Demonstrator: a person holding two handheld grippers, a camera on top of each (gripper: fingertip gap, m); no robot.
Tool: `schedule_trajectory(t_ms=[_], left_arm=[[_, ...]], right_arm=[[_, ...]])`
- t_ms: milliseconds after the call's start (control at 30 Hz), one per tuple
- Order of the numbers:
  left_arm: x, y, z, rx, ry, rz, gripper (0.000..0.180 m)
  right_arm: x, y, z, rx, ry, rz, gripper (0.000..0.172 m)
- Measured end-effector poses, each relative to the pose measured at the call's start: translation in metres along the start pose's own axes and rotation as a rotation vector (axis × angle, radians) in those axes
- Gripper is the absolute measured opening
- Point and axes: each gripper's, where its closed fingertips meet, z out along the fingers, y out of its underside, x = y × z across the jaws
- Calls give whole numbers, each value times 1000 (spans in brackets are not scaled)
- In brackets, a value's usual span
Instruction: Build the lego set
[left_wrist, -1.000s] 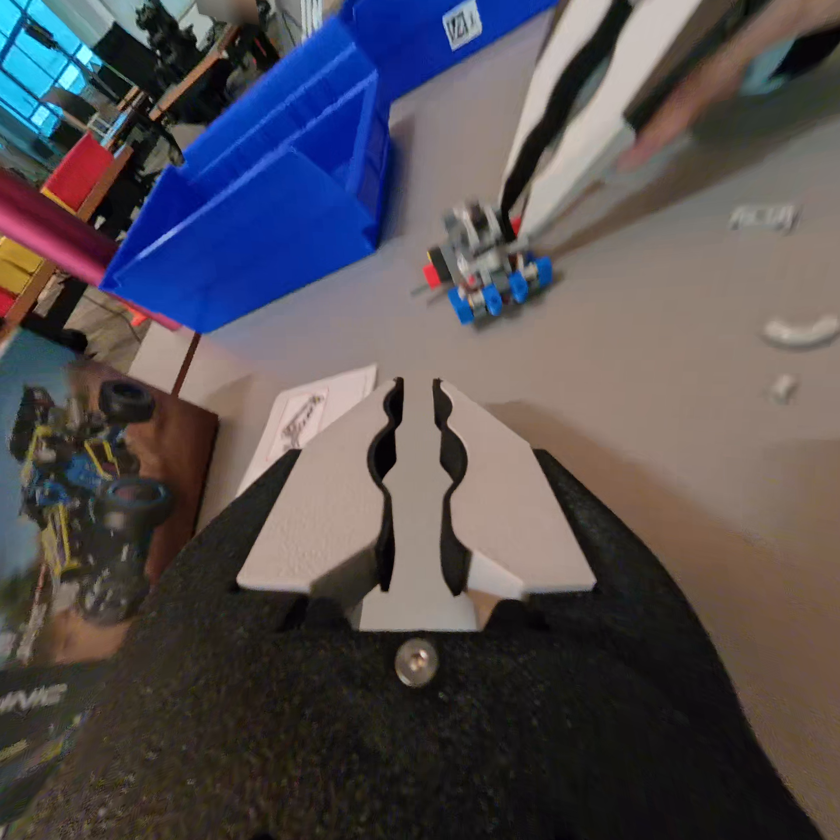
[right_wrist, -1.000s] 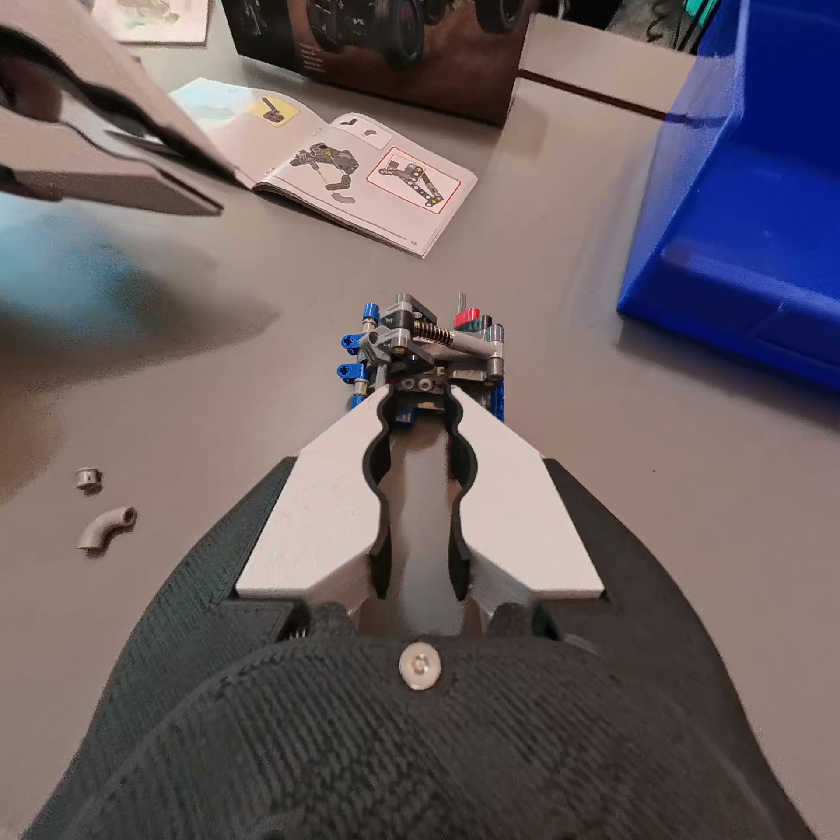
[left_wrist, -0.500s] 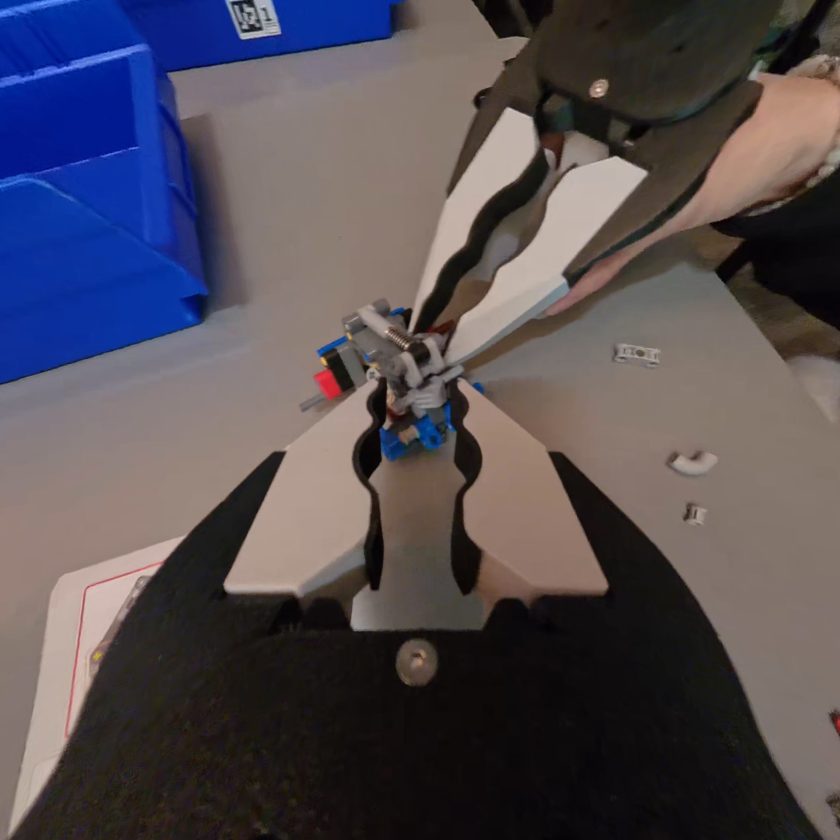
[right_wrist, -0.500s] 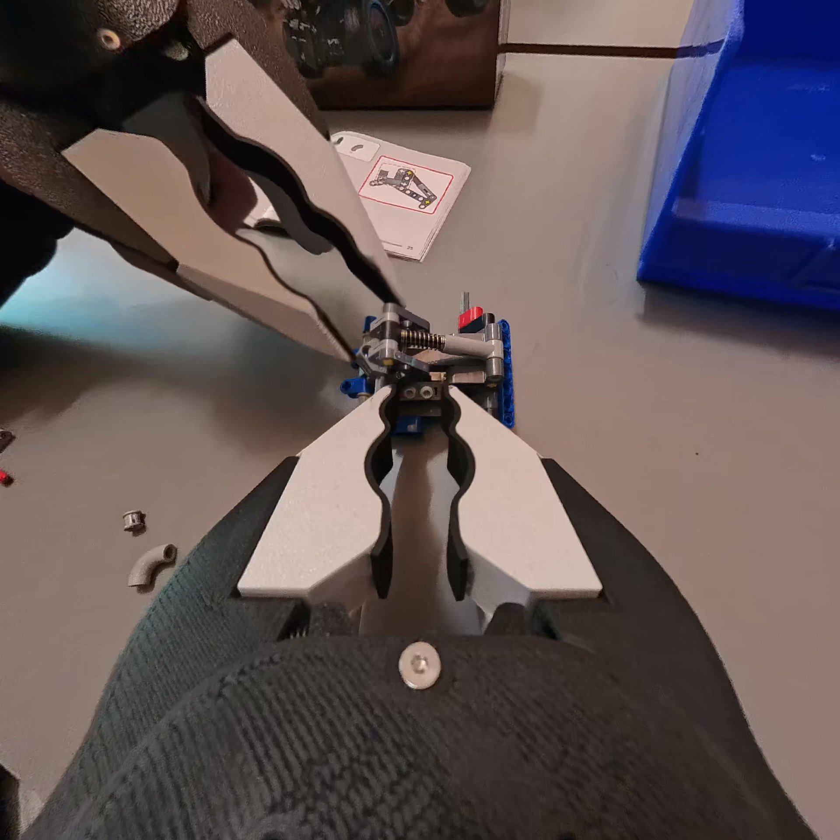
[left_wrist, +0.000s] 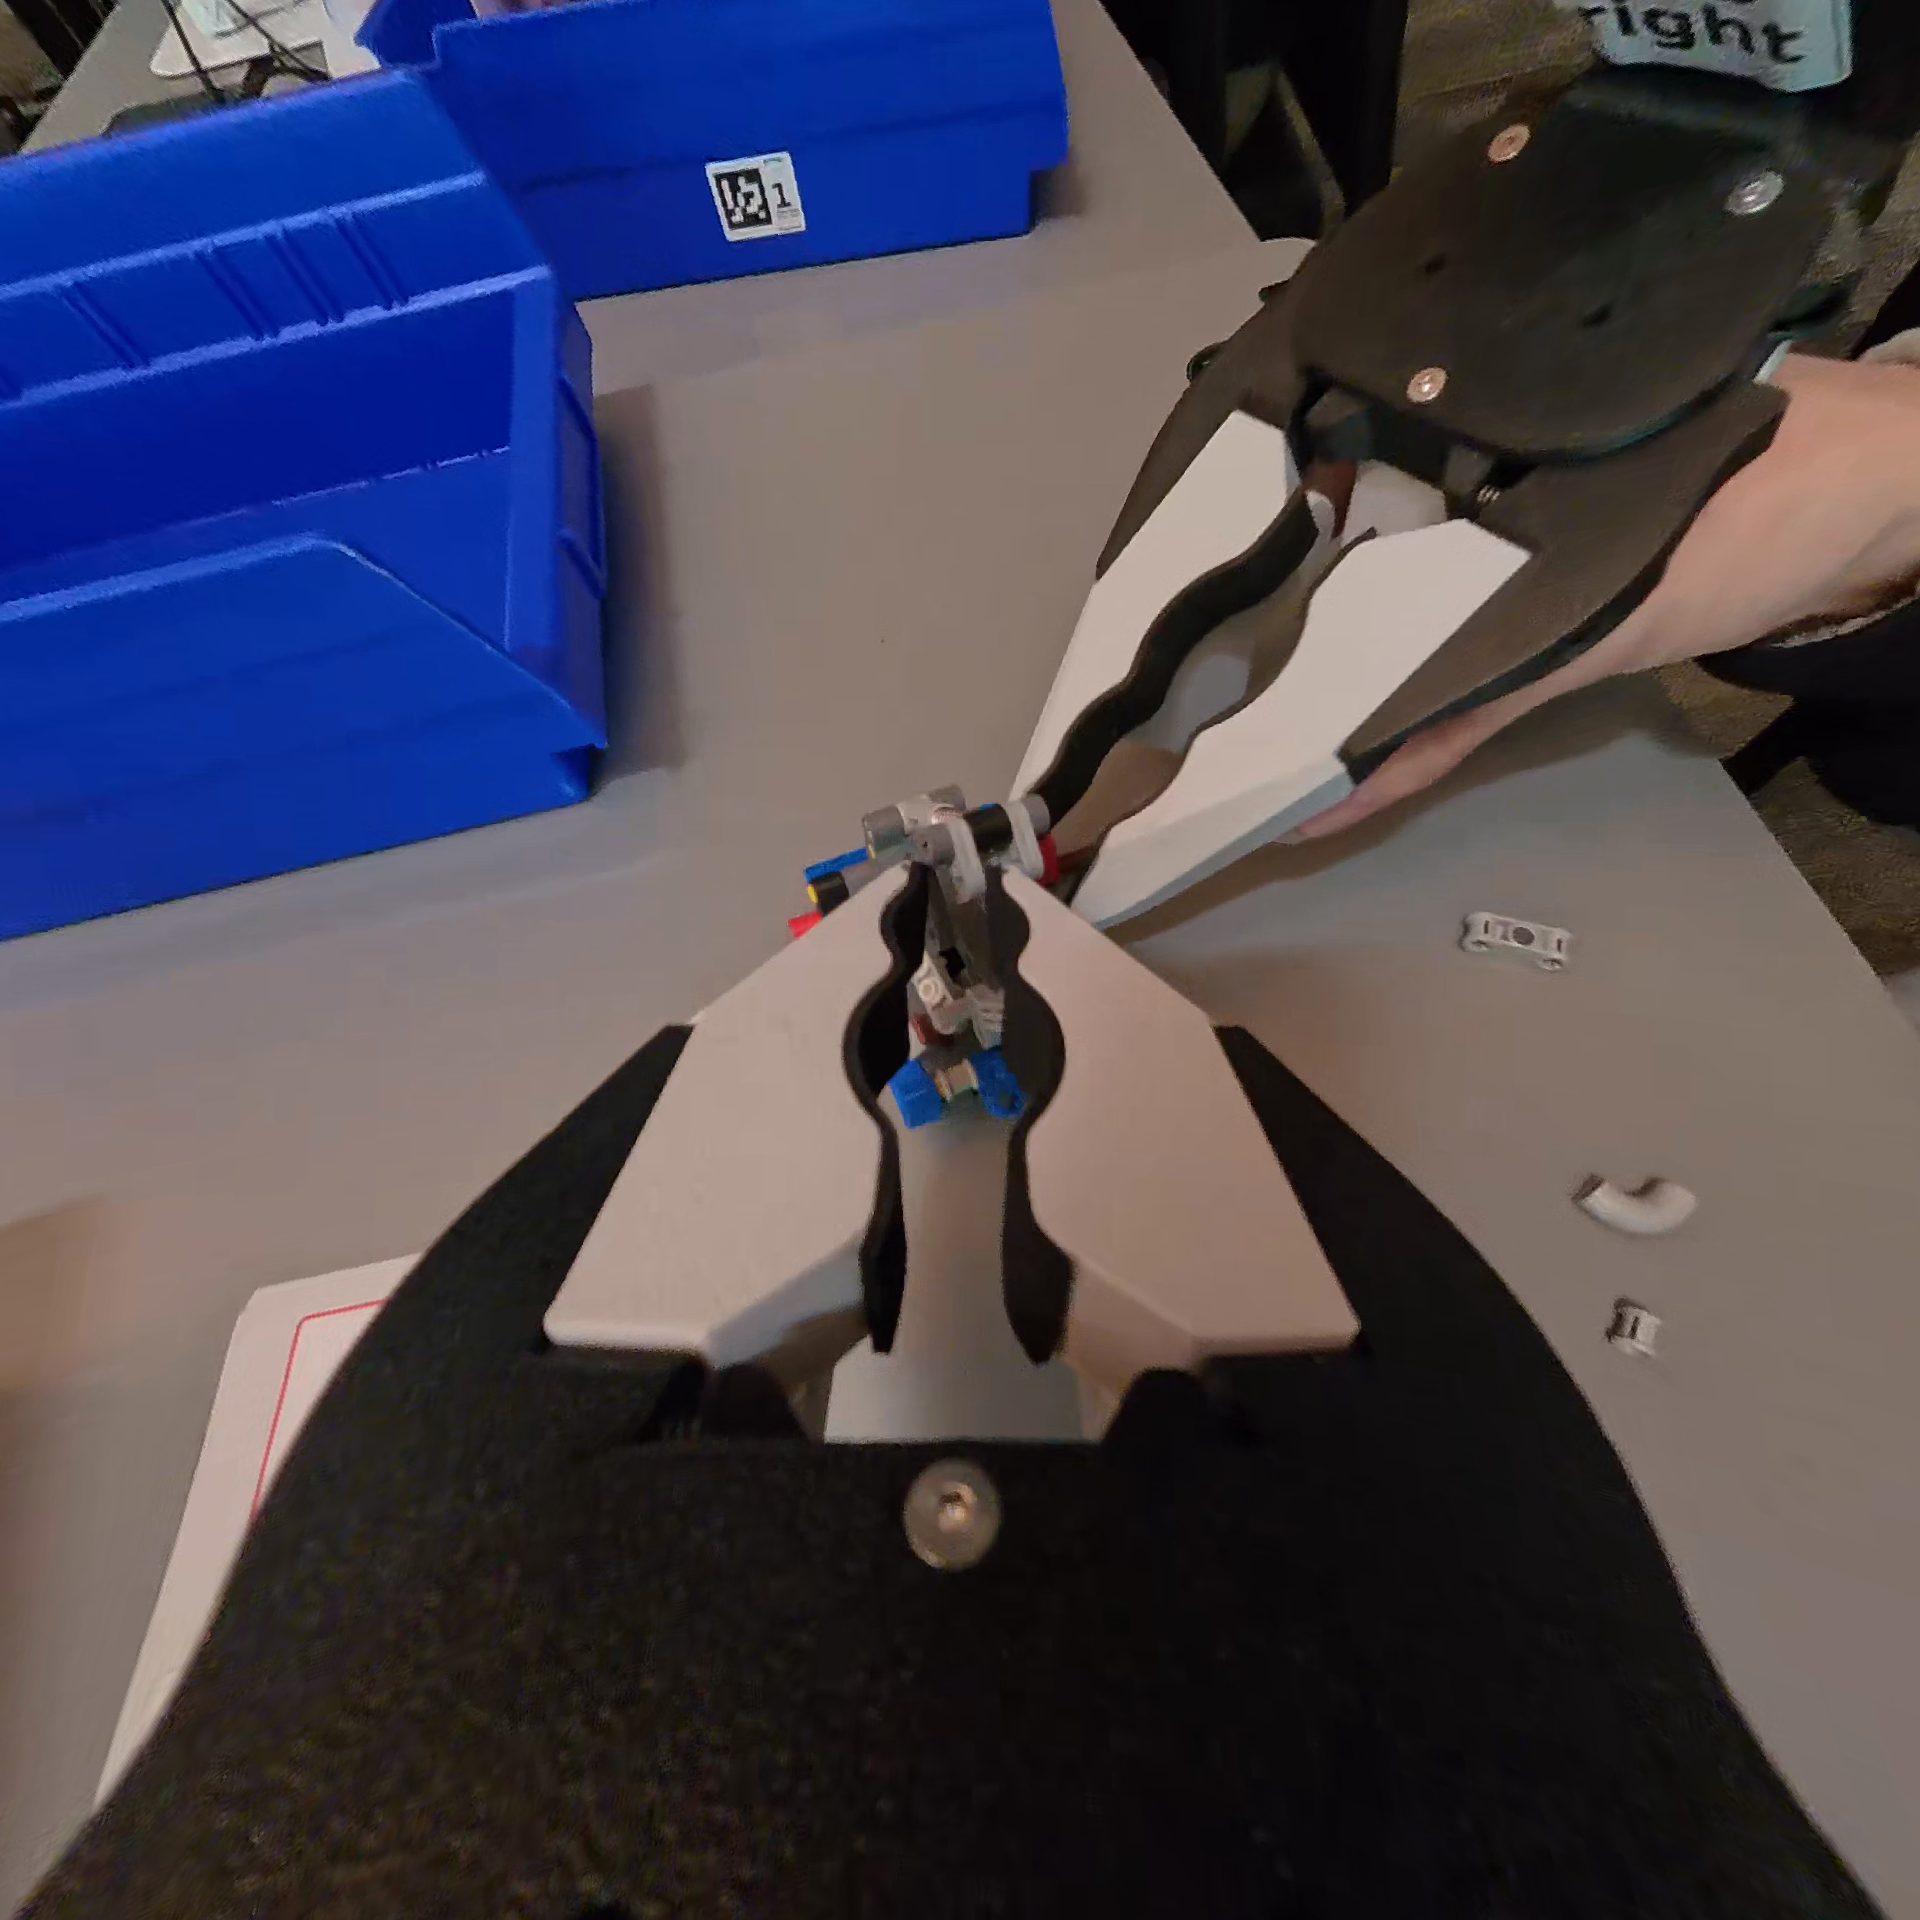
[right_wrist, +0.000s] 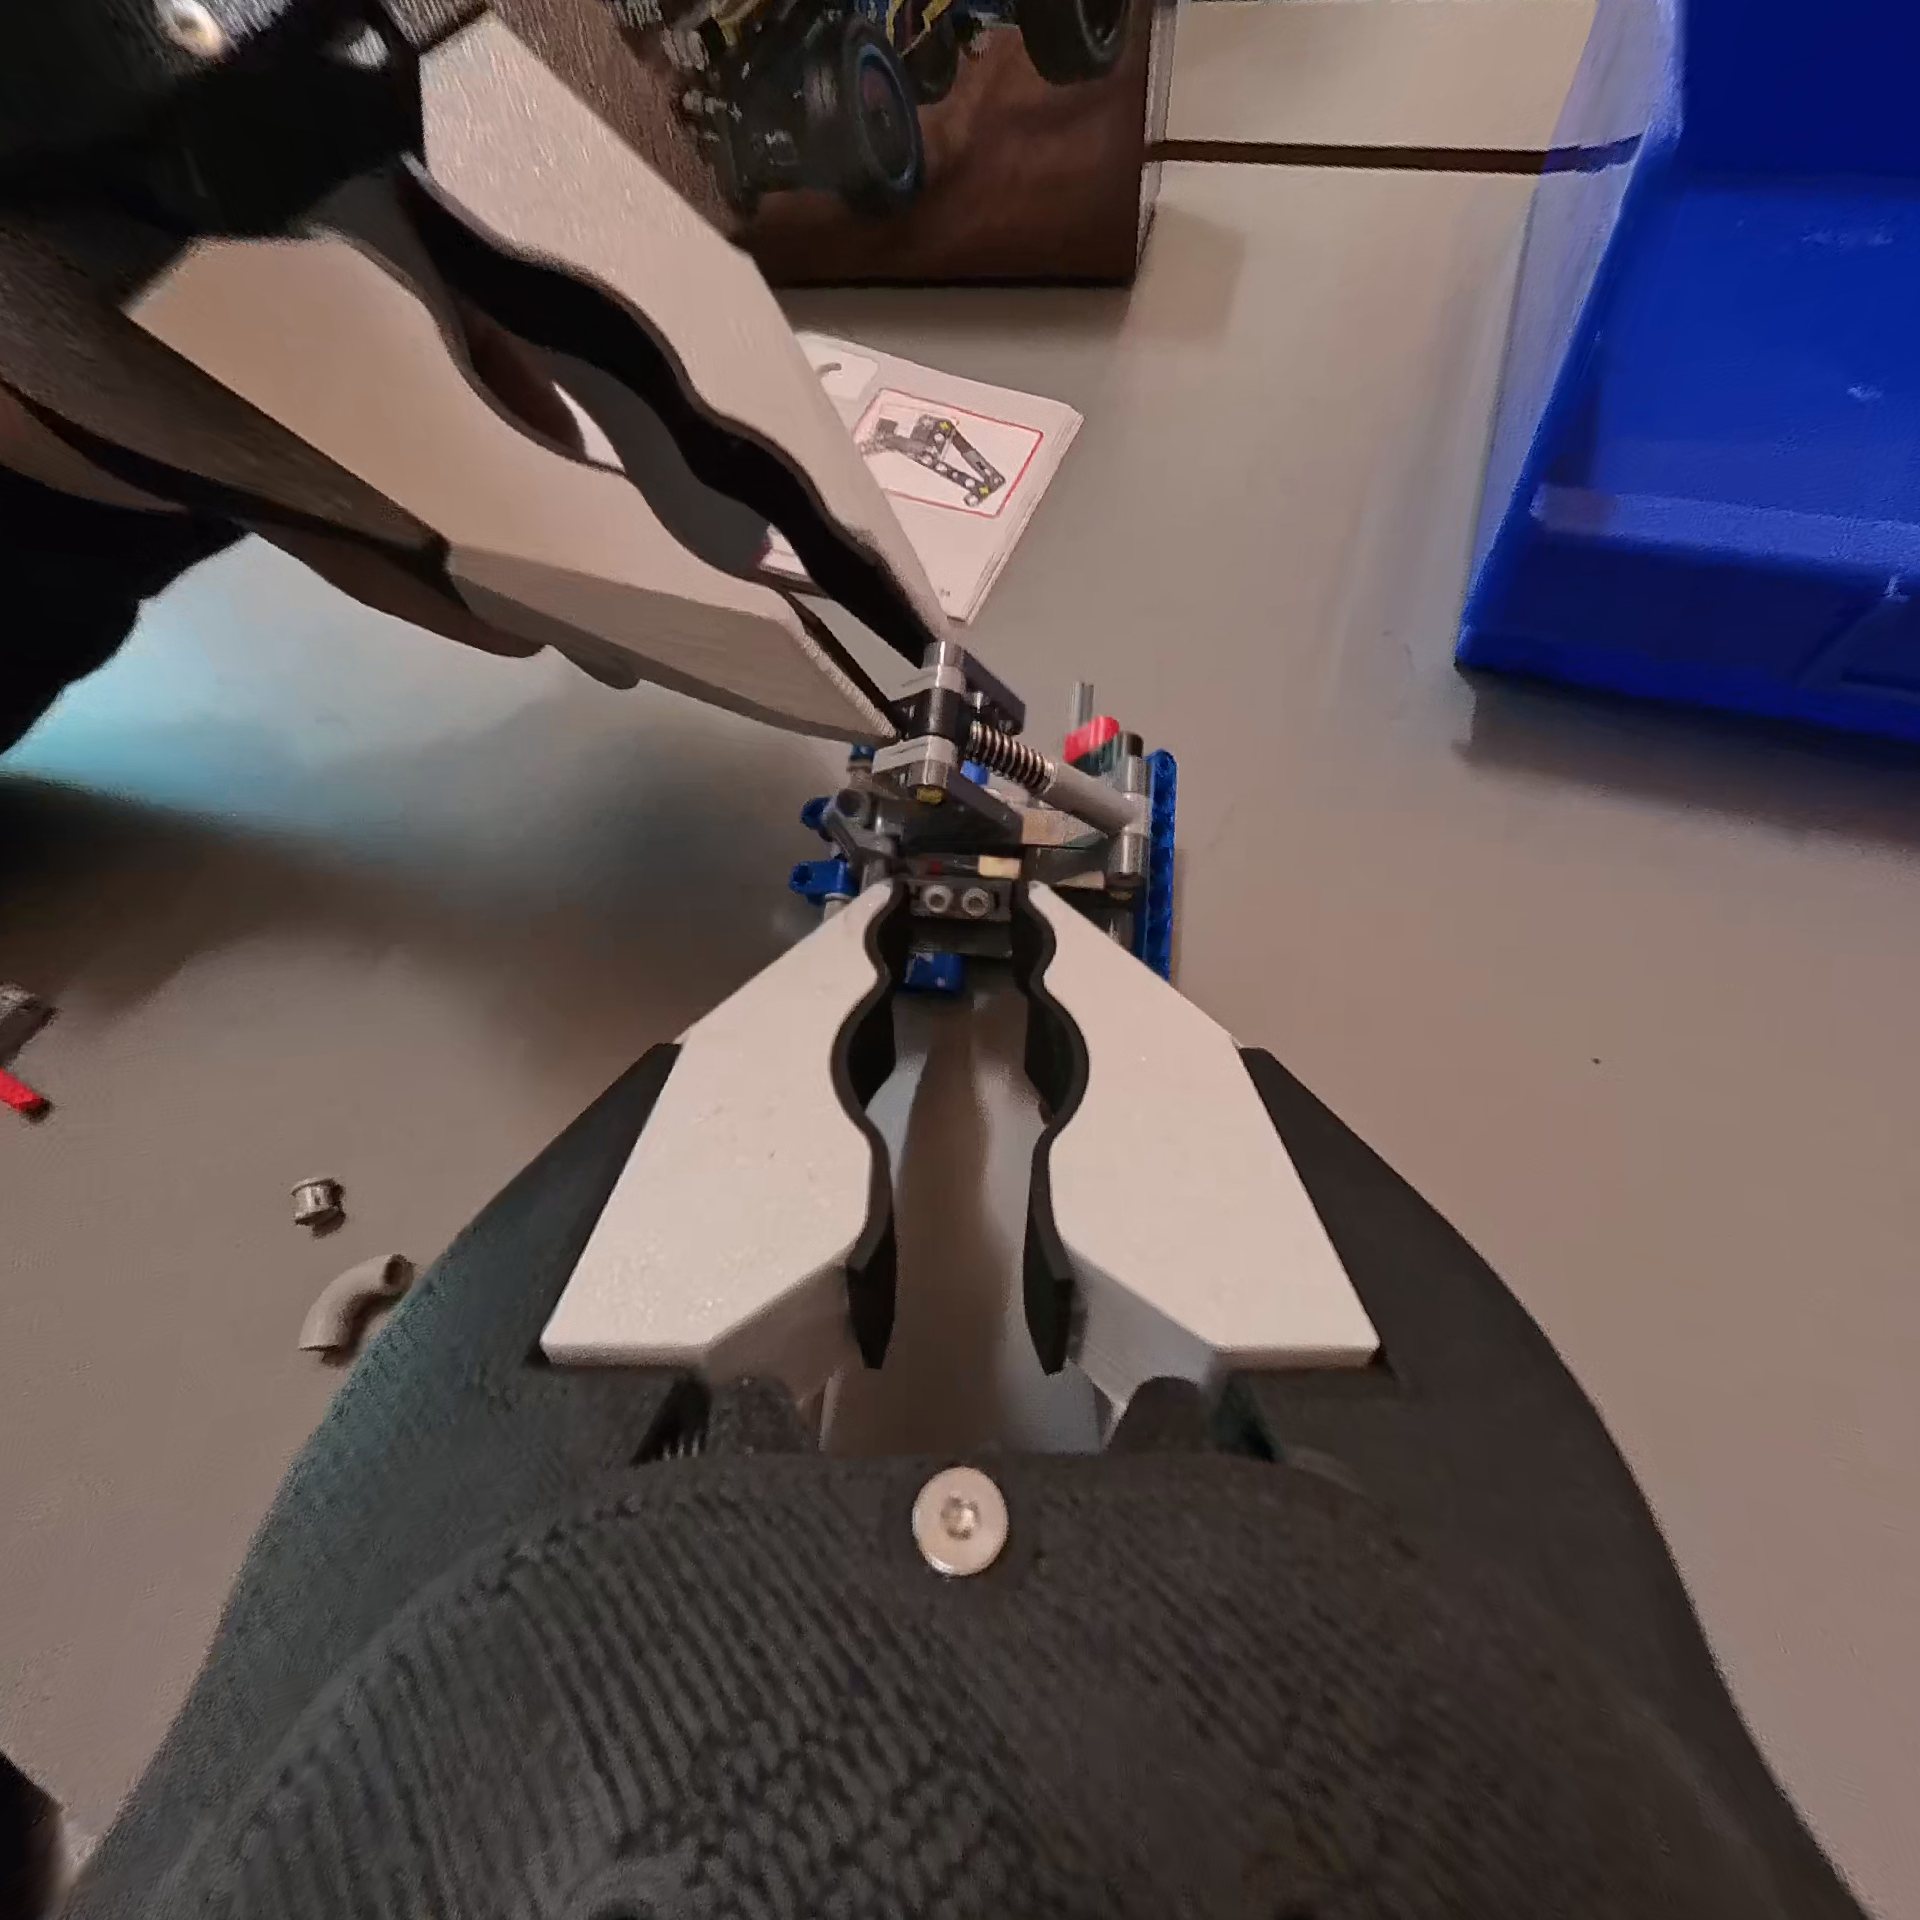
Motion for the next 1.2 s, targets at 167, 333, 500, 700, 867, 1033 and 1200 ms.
schedule_trajectory(t_ms=[167, 333, 500, 700, 867, 1033, 1200], left_arm=[[3, -6, -1, 48, 31, -133, 1], [3, -8, -1, 72, 35, -173, 2], [4, -10, -3, 81, 30, -179, 1], [7, -11, -3, 75, 25, -158, 1], [6, -12, -2, 76, 9, -150, 1], [6, -10, 0, 63, -3, -139, 1], [5, -12, -1, 86, -4, -135, 1]], right_arm=[[3, -9, -5, 43, 47, -49, 20], [-5, -12, 0, 33, 66, -139, 17], [-9, -16, -5, 63, 21, -118, 20], [-13, -16, -11, 68, -45, -62, 18], [-8, -18, -14, 80, -28, -3, 14], [-6, -16, -11, 67, -3, -41, 14], [-6, -18, -15, 98, -38, -17, 6]])
